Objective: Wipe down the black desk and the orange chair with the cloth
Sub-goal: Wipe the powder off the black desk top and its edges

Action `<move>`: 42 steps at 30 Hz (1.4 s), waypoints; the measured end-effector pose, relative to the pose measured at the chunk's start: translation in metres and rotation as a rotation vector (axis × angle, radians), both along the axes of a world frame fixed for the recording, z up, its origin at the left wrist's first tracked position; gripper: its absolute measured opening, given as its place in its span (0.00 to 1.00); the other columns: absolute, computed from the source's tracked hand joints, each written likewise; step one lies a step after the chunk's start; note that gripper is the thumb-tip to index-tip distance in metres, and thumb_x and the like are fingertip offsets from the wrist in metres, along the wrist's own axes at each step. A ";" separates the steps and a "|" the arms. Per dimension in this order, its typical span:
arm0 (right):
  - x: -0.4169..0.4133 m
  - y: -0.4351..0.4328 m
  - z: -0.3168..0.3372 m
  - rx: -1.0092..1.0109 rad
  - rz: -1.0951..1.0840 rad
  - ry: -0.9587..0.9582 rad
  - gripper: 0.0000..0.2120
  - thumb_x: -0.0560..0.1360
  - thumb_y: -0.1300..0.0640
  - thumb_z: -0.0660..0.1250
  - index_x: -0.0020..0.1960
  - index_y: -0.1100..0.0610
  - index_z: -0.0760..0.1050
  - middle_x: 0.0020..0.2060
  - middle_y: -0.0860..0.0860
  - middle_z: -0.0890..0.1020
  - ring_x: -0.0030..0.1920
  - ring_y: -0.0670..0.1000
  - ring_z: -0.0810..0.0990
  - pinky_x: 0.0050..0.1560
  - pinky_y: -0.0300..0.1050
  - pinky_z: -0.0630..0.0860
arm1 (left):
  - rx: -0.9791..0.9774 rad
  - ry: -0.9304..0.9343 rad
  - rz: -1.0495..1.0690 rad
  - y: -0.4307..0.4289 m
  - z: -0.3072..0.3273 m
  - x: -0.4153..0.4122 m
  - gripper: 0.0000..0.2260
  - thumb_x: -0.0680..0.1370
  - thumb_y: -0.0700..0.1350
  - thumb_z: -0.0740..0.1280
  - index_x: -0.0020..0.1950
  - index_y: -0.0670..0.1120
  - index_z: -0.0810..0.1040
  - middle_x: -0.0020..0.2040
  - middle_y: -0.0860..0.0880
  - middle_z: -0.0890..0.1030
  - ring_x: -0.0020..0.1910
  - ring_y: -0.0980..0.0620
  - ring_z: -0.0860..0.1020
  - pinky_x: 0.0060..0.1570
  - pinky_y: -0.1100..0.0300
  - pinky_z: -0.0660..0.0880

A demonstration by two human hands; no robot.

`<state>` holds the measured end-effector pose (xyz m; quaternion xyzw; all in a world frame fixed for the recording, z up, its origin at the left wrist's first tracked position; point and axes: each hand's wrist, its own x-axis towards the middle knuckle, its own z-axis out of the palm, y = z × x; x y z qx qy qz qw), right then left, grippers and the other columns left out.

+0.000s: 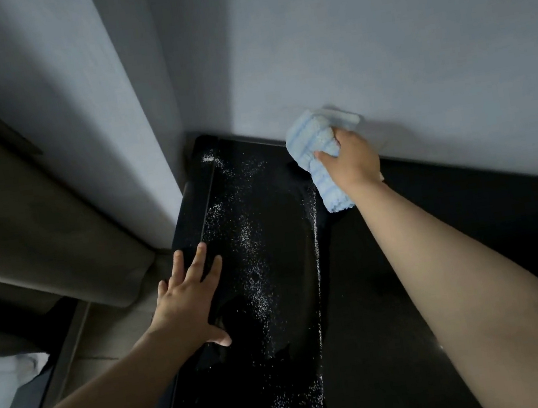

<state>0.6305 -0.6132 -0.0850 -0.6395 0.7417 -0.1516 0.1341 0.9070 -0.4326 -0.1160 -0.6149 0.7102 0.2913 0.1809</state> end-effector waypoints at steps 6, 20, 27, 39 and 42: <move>0.003 -0.020 -0.016 0.096 0.026 0.030 0.16 0.77 0.50 0.65 0.63 0.52 0.74 0.57 0.53 0.80 0.58 0.57 0.78 0.55 0.50 0.75 | 0.014 -0.005 0.002 -0.001 0.000 0.000 0.61 0.60 0.63 0.77 0.78 0.54 0.38 0.75 0.53 0.28 0.75 0.41 0.31 0.72 0.39 0.52; 0.009 0.016 -0.031 0.167 -0.013 0.061 0.13 0.77 0.46 0.62 0.55 0.52 0.76 0.51 0.52 0.79 0.51 0.55 0.79 0.48 0.48 0.74 | 0.009 0.002 0.012 -0.001 -0.002 0.000 0.61 0.59 0.62 0.78 0.78 0.54 0.39 0.75 0.52 0.28 0.75 0.40 0.32 0.72 0.38 0.52; 0.010 0.074 -0.035 0.056 0.030 0.012 0.17 0.76 0.48 0.68 0.60 0.55 0.75 0.52 0.53 0.80 0.52 0.53 0.79 0.50 0.49 0.77 | -0.017 0.014 0.013 0.001 -0.003 0.001 0.62 0.59 0.62 0.78 0.78 0.54 0.39 0.76 0.52 0.29 0.75 0.39 0.33 0.71 0.36 0.53; 0.020 0.175 -0.035 0.071 0.016 -0.003 0.23 0.76 0.48 0.69 0.68 0.54 0.72 0.60 0.50 0.79 0.60 0.51 0.77 0.60 0.53 0.75 | -0.132 0.049 -0.010 0.027 0.005 0.007 0.53 0.67 0.63 0.73 0.79 0.50 0.43 0.78 0.49 0.35 0.77 0.41 0.37 0.74 0.41 0.49; 0.022 0.196 -0.035 0.073 0.015 -0.001 0.24 0.76 0.48 0.69 0.69 0.54 0.72 0.62 0.51 0.78 0.62 0.52 0.76 0.61 0.53 0.74 | -0.128 0.072 -0.045 0.046 0.009 0.012 0.50 0.69 0.63 0.71 0.79 0.50 0.43 0.78 0.49 0.36 0.77 0.42 0.37 0.74 0.42 0.47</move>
